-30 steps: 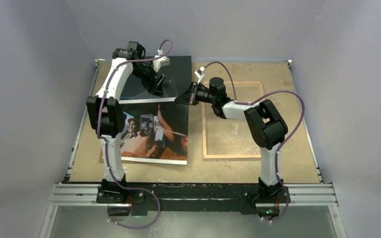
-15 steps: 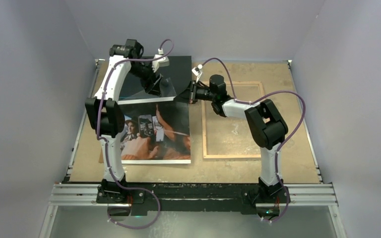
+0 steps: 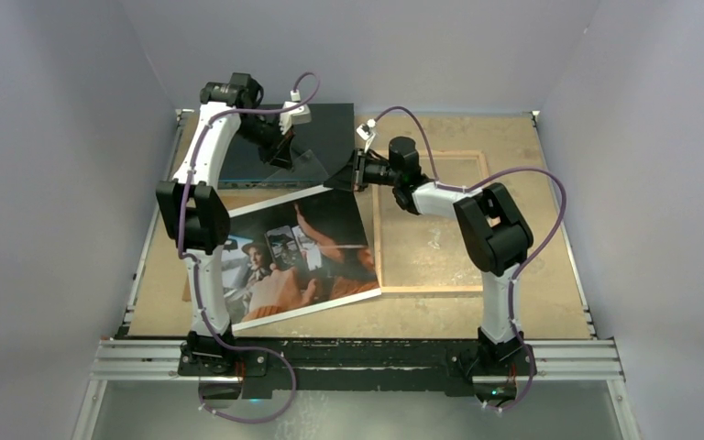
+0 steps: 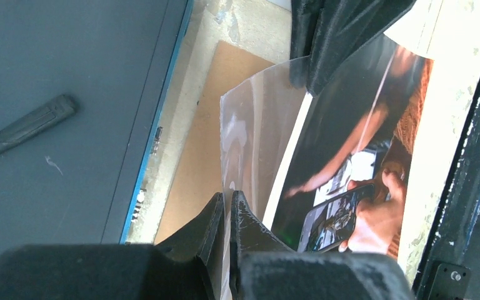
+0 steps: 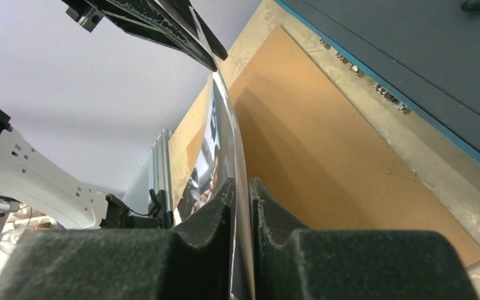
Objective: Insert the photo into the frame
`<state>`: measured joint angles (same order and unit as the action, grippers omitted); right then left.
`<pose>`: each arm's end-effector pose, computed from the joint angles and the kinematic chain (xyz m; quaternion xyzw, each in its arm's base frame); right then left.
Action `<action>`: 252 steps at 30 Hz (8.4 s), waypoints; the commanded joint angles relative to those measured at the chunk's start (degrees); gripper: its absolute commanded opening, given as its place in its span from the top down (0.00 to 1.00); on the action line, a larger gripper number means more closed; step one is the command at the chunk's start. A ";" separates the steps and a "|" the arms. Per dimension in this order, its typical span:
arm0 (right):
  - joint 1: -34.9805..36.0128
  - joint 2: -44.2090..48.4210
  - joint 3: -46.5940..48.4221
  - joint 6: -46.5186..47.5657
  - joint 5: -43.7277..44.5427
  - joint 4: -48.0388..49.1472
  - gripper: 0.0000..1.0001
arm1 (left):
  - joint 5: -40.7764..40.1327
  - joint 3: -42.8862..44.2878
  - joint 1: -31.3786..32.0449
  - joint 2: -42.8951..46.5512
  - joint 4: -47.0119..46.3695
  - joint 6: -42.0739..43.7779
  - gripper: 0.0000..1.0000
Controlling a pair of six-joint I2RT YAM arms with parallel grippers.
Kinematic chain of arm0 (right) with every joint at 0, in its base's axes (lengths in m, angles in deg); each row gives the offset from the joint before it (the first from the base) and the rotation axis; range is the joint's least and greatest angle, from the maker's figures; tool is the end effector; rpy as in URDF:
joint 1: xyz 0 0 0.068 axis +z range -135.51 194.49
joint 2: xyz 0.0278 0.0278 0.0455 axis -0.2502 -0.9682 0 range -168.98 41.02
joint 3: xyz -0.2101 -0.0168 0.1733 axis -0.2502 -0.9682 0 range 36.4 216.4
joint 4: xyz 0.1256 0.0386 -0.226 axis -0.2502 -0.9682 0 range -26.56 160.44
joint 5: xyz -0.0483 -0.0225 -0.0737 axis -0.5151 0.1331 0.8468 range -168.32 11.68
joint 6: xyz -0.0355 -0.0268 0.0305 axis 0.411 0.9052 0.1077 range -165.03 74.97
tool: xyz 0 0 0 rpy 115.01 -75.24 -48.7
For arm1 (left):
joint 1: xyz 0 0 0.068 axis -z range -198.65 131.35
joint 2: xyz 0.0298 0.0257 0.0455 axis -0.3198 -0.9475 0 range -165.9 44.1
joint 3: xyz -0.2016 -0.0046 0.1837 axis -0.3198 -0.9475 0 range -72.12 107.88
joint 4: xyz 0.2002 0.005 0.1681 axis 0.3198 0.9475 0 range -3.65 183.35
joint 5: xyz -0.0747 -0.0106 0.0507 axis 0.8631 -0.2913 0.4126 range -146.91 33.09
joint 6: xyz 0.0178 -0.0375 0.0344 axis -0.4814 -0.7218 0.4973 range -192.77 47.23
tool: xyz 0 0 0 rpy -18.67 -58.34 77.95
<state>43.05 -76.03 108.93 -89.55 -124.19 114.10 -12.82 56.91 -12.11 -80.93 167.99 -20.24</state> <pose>0.3880 0.2402 0.2182 -0.1798 0.6877 0.6078 0.3540 0.4274 -0.0741 0.3094 0.4894 0.7818 -0.3045 0.2376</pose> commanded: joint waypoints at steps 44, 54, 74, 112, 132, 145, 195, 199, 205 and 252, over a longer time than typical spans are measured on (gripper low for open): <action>0.44 -10.62 20.65 8.17 -17.94 6.61 1.00 | -0.10 -2.26 2.15 4.96 -4.48 -1.19 1.00; -3.16 -7.46 19.30 12.29 6.74 -1.56 1.00 | -20.33 -10.00 1.22 14.42 -32.80 -22.67 0.56; -12.98 3.75 14.37 8.49 28.17 1.54 1.00 | -16.69 -44.48 2.32 26.79 -15.42 -3.32 0.44; -21.51 40.99 -11.82 13.37 61.67 -16.15 1.00 | -41.08 -80.15 -11.47 30.48 -40.40 -8.19 0.68; -21.52 50.10 -22.51 1.38 65.73 -22.93 1.00 | -14.27 -43.22 -4.58 33.02 -28.21 -37.50 0.27; -21.44 53.07 -22.67 -9.46 61.03 -27.57 1.00 | -6.13 -62.81 2.45 34.54 -66.66 -79.02 0.14; -15.16 60.01 -49.86 -17.34 49.41 -30.56 0.94 | -12.19 -67.23 5.46 21.57 -87.86 -93.27 0.78; -14.93 58.80 -52.67 -15.23 45.50 -28.87 0.86 | -11.94 -67.29 5.03 20.36 -88.13 -92.82 0.82; -14.92 53.53 -49.33 -6.50 40.09 -34.14 0.44 | -12.97 -65.79 3.95 19.64 -85.16 -89.71 1.00; -24.60 4.57 -6.73 24.07 -0.97 -27.35 0.12 | -18.61 -54.18 3.08 16.82 -69.83 -71.03 1.00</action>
<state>18.32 -71.90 102.57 -64.15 -121.87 82.63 -29.67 1.53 -8.56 -65.46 98.10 -93.11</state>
